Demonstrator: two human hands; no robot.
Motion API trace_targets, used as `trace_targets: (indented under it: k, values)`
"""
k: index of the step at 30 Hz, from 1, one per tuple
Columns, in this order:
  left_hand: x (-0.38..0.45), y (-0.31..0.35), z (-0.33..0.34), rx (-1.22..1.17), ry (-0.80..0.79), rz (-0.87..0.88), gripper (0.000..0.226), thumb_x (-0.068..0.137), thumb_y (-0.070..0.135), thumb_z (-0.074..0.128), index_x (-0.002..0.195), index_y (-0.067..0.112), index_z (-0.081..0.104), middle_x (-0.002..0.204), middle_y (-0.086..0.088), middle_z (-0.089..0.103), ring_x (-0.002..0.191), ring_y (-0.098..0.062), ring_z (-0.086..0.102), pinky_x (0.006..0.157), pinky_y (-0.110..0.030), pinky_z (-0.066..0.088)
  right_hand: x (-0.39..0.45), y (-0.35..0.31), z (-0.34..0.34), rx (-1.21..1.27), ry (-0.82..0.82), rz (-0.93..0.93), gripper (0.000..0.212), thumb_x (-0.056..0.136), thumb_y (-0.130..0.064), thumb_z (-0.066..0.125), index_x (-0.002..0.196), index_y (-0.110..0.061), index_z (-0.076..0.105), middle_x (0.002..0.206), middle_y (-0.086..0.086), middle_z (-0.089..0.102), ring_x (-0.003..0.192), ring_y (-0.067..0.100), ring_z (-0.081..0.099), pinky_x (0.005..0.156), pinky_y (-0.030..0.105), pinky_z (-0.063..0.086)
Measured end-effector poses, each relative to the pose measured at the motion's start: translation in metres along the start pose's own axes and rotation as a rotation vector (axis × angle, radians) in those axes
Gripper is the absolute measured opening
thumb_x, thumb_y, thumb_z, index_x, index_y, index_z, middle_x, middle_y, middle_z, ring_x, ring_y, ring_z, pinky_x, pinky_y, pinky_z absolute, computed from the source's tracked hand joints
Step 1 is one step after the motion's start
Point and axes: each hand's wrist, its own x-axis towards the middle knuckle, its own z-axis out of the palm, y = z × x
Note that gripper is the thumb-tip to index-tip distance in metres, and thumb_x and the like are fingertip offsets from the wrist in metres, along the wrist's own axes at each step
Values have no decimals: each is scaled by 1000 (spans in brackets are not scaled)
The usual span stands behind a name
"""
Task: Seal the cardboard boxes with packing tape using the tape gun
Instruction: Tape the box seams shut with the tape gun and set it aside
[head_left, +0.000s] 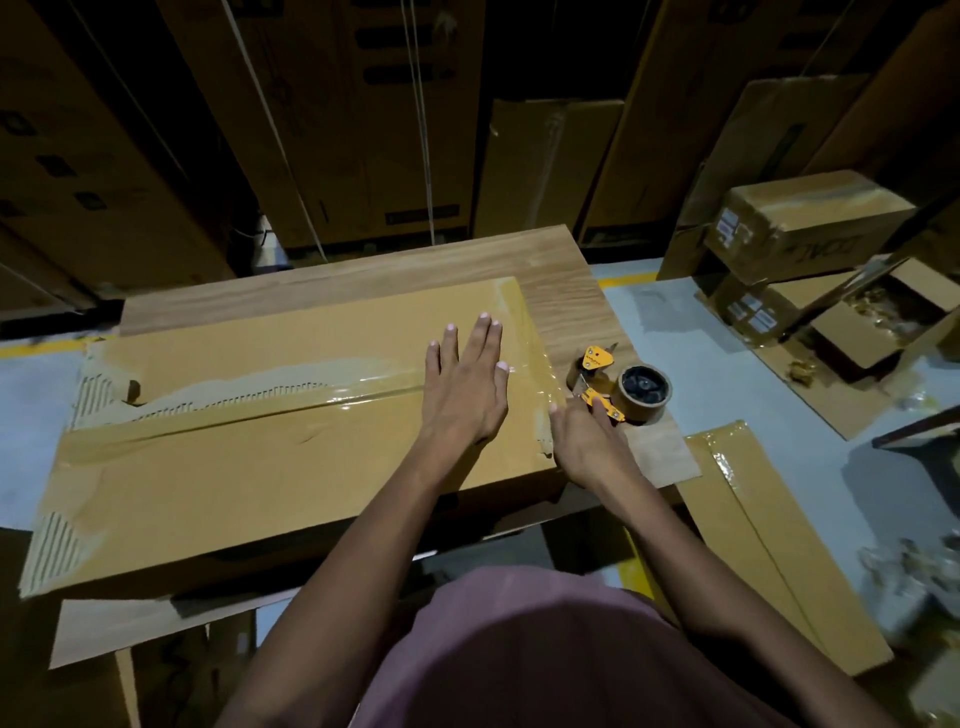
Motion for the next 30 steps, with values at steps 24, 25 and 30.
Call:
trace_targets:
  k: [24,25,30]
  values:
    - [7,-7,5,-19,17,42,62,108,37,19,163,13,2,171,-3,-3,155,-39,-4,125,-56,-1,-13,6,7,306,42,37,43,114,-35,25,97,-20,62,104,8,58,118,23,40,91,39,33]
    - [9,-6,5,-13,19,38,62,108,37,18,163,13,1,171,-3,-4,155,-39,-5,125,-55,-2,-4,4,6,269,75,56,44,114,-36,25,78,-25,49,85,1,47,106,26,38,85,38,28]
    - [14,-5,1,-2,15,15,63,108,36,19,163,12,1,171,-4,-4,155,-40,-4,125,-56,-1,-4,-2,15,152,155,130,51,111,-46,21,111,-9,56,117,25,57,120,49,53,92,49,43]
